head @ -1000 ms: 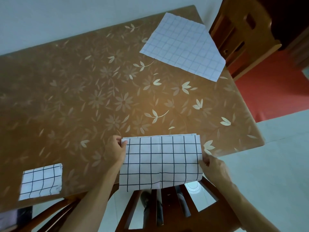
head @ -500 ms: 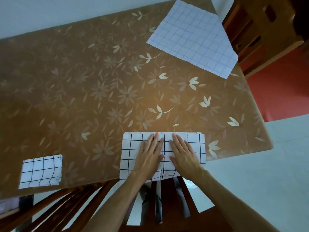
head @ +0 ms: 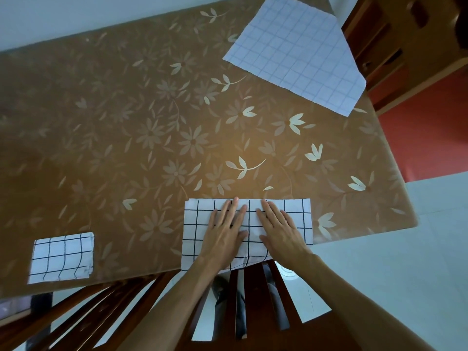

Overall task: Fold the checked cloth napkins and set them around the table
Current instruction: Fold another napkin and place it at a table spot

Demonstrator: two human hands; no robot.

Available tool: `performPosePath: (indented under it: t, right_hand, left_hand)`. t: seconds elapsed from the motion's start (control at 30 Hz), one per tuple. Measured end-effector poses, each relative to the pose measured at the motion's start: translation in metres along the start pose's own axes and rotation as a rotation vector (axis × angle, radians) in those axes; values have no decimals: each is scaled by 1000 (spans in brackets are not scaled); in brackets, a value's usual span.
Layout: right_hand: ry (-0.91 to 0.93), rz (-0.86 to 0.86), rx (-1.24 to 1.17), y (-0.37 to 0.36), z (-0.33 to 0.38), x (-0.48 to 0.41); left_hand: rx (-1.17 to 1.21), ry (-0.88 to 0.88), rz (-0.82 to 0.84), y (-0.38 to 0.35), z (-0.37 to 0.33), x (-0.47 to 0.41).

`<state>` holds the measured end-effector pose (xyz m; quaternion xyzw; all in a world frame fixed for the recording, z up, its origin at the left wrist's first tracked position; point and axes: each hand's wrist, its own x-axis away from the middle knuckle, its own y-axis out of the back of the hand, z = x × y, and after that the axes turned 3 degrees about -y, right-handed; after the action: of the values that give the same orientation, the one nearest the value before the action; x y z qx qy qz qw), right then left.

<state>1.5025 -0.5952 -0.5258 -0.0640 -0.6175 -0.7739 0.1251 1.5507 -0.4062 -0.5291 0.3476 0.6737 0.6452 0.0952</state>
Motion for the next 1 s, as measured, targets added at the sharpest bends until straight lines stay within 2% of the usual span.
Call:
performPosePath:
  t: [0.2, 0.27, 0.37, 0.47, 0.57, 0.83, 1.0]
  right_hand:
    - [-26, -34, -95, 16, -2, -17]
    - [-52, -69, -143, 21, -6, -28]
    - [-80, -73, -219, 26, -13, -43]
    - [-95, 16, -172, 32, -18, -55]
    - [-99, 108, -128, 36, -21, -66]
    - [-69, 190, 11, 46, -17, -72]
    - [-48, 186, -73, 51, -17, -67]
  left_hand:
    - [63, -40, -215, 18, 4, -23]
    - [25, 11, -156, 31, 7, -40]
    - [46, 83, 42, 50, 7, -63]
    - [87, 168, 155, 62, 6, -81]
    - [33, 194, 185, 65, 4, -88]
    - [26, 116, 181, 64, 4, -81]
    - [88, 22, 149, 69, 0, -69]
